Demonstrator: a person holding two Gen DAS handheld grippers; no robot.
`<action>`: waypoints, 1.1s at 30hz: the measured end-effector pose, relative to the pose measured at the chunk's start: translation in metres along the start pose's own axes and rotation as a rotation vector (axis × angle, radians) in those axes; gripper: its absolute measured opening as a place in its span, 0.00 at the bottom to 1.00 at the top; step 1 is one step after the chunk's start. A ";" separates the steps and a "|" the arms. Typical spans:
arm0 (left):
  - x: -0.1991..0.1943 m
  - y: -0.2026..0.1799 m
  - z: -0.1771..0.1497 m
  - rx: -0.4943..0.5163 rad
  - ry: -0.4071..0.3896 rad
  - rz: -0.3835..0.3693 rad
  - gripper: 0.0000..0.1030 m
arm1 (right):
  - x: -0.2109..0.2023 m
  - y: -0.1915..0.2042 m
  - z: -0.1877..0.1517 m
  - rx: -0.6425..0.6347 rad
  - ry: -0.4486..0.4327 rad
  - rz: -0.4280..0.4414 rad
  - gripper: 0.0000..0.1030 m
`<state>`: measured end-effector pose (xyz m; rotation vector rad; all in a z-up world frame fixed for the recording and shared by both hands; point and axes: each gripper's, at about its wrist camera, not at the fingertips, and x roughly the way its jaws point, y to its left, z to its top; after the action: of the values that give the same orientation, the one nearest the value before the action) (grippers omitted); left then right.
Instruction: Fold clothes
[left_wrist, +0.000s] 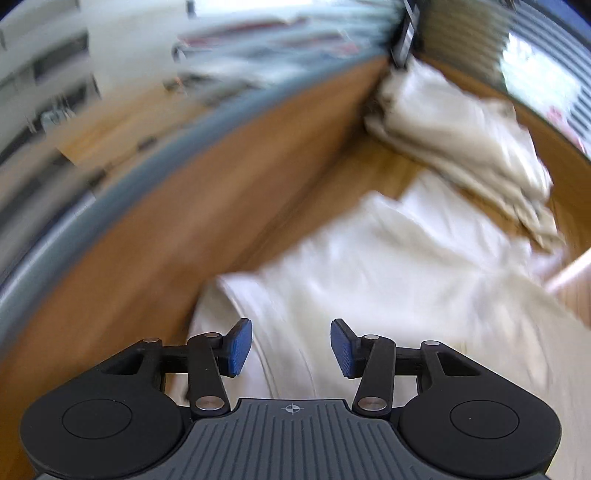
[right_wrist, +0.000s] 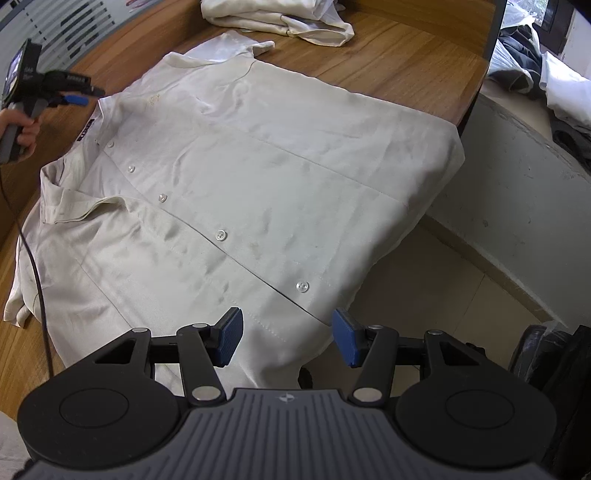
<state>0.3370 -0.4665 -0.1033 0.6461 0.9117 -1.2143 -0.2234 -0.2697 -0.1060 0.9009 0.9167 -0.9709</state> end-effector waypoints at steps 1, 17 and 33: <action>0.002 -0.002 -0.005 0.008 0.026 -0.003 0.49 | 0.000 0.000 0.000 -0.001 -0.003 0.000 0.58; 0.016 -0.020 -0.056 -0.079 0.092 -0.007 0.10 | -0.004 0.001 -0.009 0.017 -0.010 -0.023 0.58; 0.002 -0.007 -0.044 -0.058 0.041 0.088 0.32 | -0.004 0.003 -0.009 -0.009 -0.020 -0.005 0.58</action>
<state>0.3204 -0.4328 -0.1269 0.6597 0.9404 -1.0958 -0.2239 -0.2592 -0.1049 0.8801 0.9061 -0.9779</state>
